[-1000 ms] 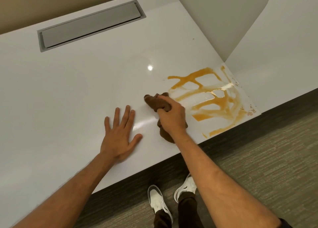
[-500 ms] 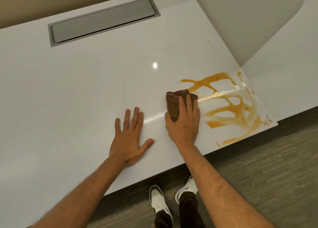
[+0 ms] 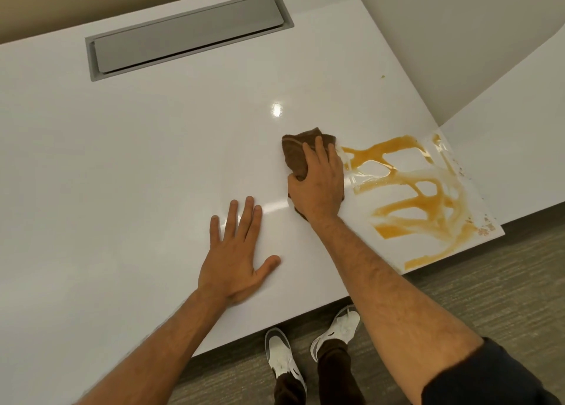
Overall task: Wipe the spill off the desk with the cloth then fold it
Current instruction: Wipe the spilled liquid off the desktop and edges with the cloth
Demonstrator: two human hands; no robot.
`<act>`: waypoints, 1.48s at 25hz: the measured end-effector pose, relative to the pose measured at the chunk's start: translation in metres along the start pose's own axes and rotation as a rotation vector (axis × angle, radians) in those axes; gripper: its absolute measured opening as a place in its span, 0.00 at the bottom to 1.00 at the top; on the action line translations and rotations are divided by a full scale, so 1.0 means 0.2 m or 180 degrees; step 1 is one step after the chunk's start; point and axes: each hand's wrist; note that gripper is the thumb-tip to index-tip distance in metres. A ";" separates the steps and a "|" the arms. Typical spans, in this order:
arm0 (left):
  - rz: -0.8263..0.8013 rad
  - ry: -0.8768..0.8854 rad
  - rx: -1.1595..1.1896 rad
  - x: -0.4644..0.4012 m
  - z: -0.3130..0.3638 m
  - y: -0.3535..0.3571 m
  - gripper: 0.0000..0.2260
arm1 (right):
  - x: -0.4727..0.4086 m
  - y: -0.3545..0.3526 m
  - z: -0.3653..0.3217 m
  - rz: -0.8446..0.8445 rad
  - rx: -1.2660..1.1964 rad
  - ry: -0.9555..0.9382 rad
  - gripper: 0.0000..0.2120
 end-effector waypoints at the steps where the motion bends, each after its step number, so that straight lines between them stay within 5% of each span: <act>1: -0.0016 -0.0005 0.0010 0.00 0.00 0.00 0.44 | -0.02 0.00 0.01 -0.0105 -0.0081 -0.0147 0.29; 8: 0.0087 -0.0060 0.0371 0.02 0.02 -0.04 0.46 | 0.06 -0.07 0.06 -0.1102 -0.0521 -0.1050 0.29; 13: 0.0271 -0.0065 0.0645 0.03 0.01 -0.04 0.45 | 0.44 -0.12 0.12 -0.0752 -0.0519 -0.1562 0.22; 15: 0.0220 -0.0078 0.0629 0.03 0.01 -0.04 0.45 | 0.59 -0.14 0.16 -0.0489 -0.0685 -0.1357 0.19; 18: 0.0062 -0.0097 0.0420 0.02 0.01 -0.05 0.46 | 0.63 -0.26 0.12 -0.0436 -0.1817 -0.0143 0.20; 21: -0.0075 -0.0105 0.0205 0.01 0.02 -0.05 0.46 | 0.46 -0.36 0.05 0.0297 -0.2307 0.0352 0.19; 25: -0.0080 -0.0129 0.0127 0.05 0.02 -0.02 0.45 | 0.30 -0.33 -0.03 0.1161 -0.1959 0.0526 0.25; 30: -0.0074 -0.0153 0.0178 -0.05 -0.02 -0.01 0.45 | 0.12 -0.08 -0.01 0.0318 -0.0228 0.0880 0.35; 37: -0.0040 -0.0070 0.0091 0.00 0.01 -0.03 0.45 | -0.07 -0.03 0.00 0.0169 0.0102 0.0724 0.38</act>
Point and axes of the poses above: each hand's wrist, its own x-axis away from the middle knuckle, its own y-axis out of the palm, z = x × y, and after that the axes turned 1 degree about -x, right-handed
